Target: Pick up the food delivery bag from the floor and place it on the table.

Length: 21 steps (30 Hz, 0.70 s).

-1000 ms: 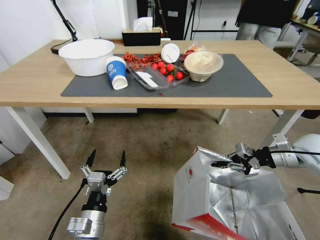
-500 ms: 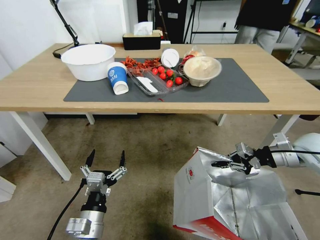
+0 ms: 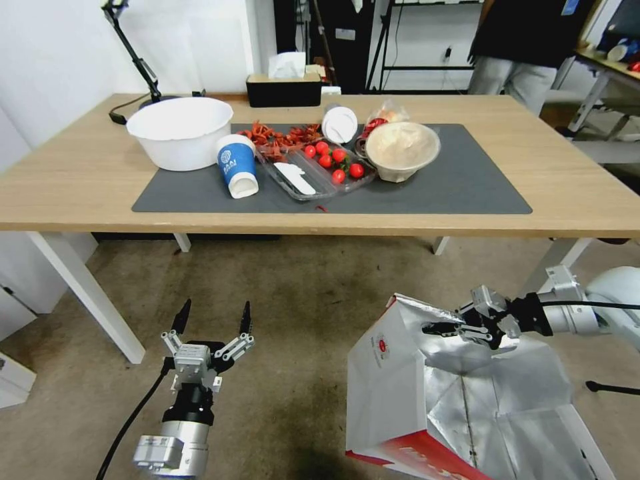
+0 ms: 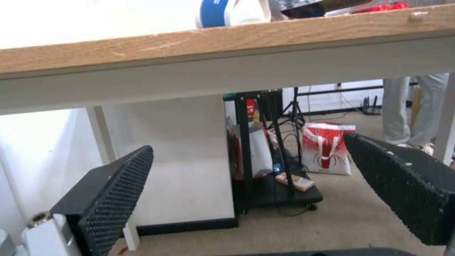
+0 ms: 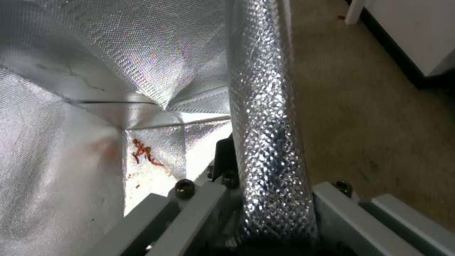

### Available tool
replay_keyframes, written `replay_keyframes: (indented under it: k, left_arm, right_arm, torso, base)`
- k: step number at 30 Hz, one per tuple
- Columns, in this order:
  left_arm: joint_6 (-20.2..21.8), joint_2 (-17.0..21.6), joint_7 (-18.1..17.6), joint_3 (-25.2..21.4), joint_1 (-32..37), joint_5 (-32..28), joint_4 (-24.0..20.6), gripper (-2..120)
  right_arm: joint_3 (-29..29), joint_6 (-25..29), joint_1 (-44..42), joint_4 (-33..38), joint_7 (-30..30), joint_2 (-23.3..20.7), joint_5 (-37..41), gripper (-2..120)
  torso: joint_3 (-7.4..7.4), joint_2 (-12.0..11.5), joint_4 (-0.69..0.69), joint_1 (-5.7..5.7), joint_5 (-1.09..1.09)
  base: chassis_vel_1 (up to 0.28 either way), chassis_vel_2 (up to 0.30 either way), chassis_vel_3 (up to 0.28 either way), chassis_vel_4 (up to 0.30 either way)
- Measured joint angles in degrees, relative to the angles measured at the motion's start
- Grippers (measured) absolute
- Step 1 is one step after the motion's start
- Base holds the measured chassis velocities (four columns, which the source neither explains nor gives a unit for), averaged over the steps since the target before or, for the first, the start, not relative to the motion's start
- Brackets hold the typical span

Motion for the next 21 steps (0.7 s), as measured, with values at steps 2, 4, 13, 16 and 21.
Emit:
replay_keyframes:
  k: [2, 4, 13, 16, 21]
  left_arm:
    - [0.0, 0.0, 0.0, 0.0, 0.0, 0.0, 0.0, 100]
    - [0.0, 0.0, 0.0, 0.0, 0.0, 0.0, 0.0, 100]
    - [0.0, 0.0, 0.0, 0.0, 0.0, 0.1, 0.0, 100]
    - [0.0, 0.0, 0.0, 0.0, 0.0, 0.1, -0.1, 100]
    - [0.0, 0.0, 0.0, 0.0, 0.1, 0.3, -0.2, 100]
  right_arm:
    - [0.0, 0.0, 0.1, -0.1, 0.0, 0.0, 0.0, 0]
    - [0.0, 0.0, 0.1, -0.1, 0.0, 0.0, 0.0, 0]
    - [0.0, 0.0, 0.1, -0.1, -0.1, 0.0, 0.0, 0]
    - [0.0, 0.1, 0.0, -0.1, -0.2, 0.0, 0.0, 0]
    - [0.0, 0.1, 0.1, -0.1, -0.2, 0.0, -0.1, 0]
  torso:
    - [0.47, 0.7, 0.00, 0.24, 0.00]
    - [0.66, 1.0, 0.00, 0.33, 0.00]
    - [2.06, 3.2, 0.00, 1.18, 0.00]
    - [2.44, 3.9, 0.00, 1.44, 0.00]
    - [3.23, 5.1, 0.00, 1.93, 0.00]
  base:
    - [0.000, 0.000, 0.000, 0.000]
    - [0.000, 0.000, 0.000, 0.000]
    - [0.000, 0.000, 0.000, 0.000]
    - [0.000, 0.000, 0.000, 0.000]
    - [0.000, 0.000, 0.000, 0.000]
